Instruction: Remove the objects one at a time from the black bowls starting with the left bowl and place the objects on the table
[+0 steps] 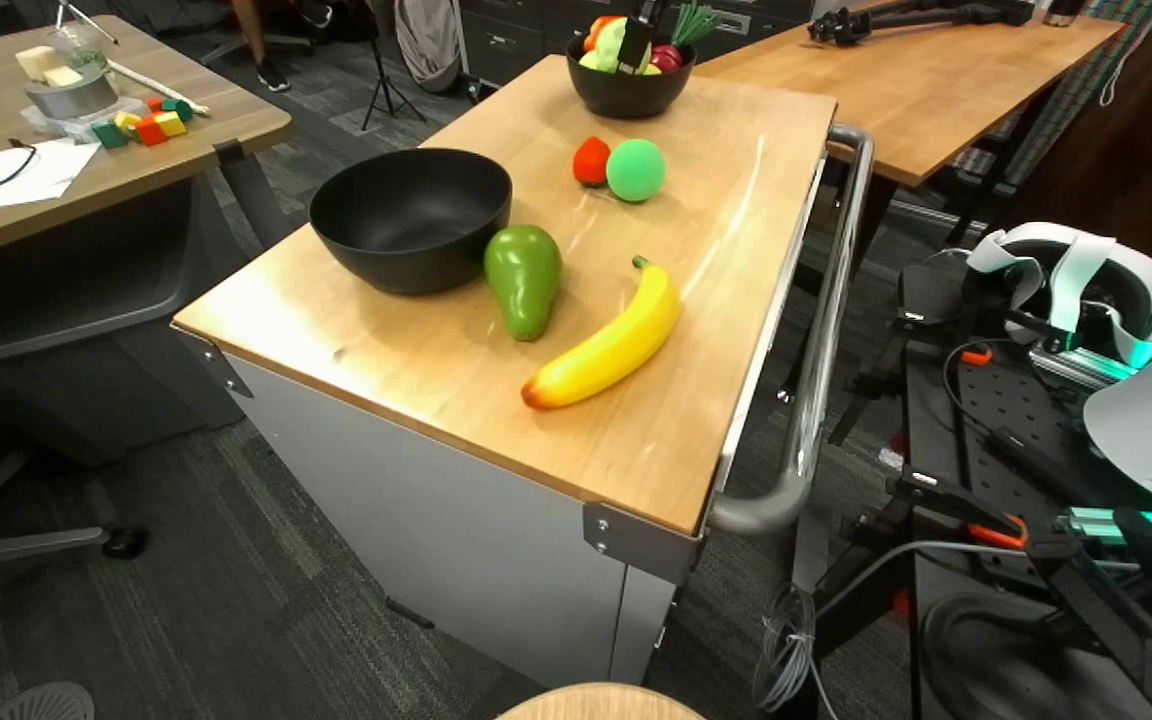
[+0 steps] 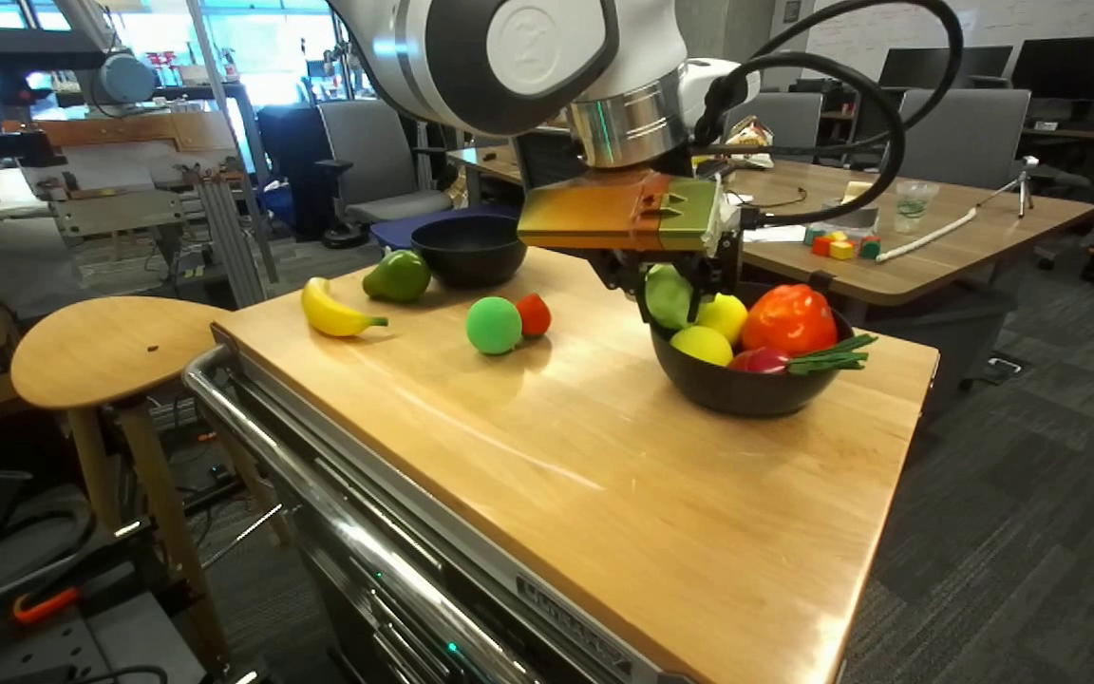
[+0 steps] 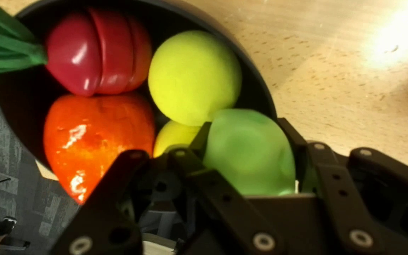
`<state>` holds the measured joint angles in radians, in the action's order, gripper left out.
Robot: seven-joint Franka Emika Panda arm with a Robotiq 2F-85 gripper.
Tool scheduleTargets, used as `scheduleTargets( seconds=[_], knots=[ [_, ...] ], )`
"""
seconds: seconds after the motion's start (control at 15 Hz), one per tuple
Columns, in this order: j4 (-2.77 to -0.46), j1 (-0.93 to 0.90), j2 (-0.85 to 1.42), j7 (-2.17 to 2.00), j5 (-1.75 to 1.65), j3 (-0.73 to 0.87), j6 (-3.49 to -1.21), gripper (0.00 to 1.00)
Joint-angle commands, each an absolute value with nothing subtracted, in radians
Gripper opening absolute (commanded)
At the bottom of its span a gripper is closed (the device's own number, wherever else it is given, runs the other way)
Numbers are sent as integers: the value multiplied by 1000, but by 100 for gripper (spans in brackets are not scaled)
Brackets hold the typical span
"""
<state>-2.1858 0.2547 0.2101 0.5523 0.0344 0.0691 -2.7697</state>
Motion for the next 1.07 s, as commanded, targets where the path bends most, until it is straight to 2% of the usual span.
scheduleTargets(
  seconds=[0.0,0.2,0.33,0.4,0.47,0.53,0.8,1.0],
  knots=[
    [-2177,272,177,609,82,42,-2744,75],
    [-2165,266,179,609,78,48,-2747,100],
    [-2154,266,184,601,75,52,-2746,100],
    [-2151,268,185,606,81,50,-2748,94],
    [-2149,269,185,608,81,50,-2749,75],
    [-2145,270,184,610,82,50,-2744,72],
    [-2133,268,178,593,78,57,-2707,39],
    [-2152,270,135,608,106,50,-2689,31]
  ],
)
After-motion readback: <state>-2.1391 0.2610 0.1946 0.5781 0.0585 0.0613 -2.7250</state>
